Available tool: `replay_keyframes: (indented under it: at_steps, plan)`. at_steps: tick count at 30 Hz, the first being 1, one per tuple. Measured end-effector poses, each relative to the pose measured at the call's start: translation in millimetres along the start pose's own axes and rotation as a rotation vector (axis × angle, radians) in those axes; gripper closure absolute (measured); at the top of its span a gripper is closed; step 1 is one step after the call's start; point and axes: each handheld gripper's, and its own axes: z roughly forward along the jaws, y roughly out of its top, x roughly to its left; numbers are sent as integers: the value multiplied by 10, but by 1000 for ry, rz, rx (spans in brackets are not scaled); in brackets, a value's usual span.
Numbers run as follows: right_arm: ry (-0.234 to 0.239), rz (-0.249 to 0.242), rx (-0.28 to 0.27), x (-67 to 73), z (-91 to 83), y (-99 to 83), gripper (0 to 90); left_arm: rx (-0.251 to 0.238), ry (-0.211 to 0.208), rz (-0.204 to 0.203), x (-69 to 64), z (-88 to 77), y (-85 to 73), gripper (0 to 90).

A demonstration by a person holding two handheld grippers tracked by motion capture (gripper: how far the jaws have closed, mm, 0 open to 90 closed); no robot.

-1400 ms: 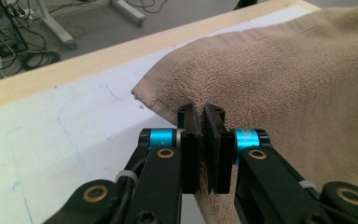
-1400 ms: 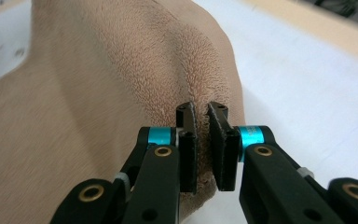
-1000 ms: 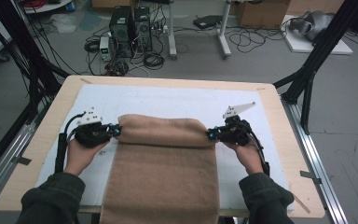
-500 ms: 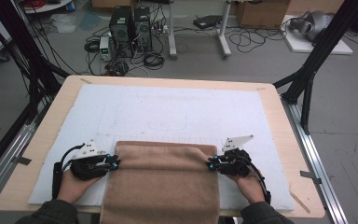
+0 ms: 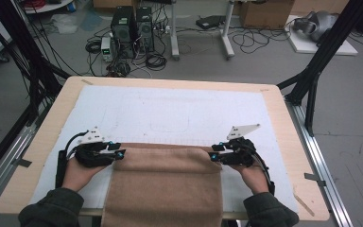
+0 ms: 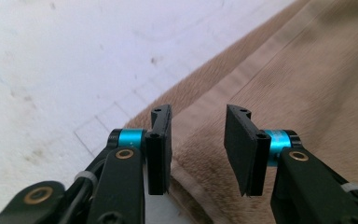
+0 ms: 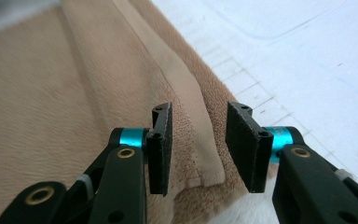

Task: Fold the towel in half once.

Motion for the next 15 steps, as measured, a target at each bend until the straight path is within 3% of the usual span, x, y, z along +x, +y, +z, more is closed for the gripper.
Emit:
replay_keyframes:
  at_steps: [4, 7, 9, 12, 15]
  plan:
    - [13, -4, 78, -17, 204, 5, 563, 87, -23, 17, 7, 129, -56, 606]
    - [26, 1, 131, -13, 322, -7, 590, 88, -19, 33, -7, 134, -51, 623]
    - [35, -10, 157, -2, 376, -19, 656, 96, -27, 43, -31, 150, -54, 702]
    - [48, -31, 131, 29, 379, -38, 803, 99, -17, 80, -75, 148, -45, 817]
    - [74, -9, 107, 9, 351, -73, 844, 90, -28, 67, -65, 129, -44, 850]
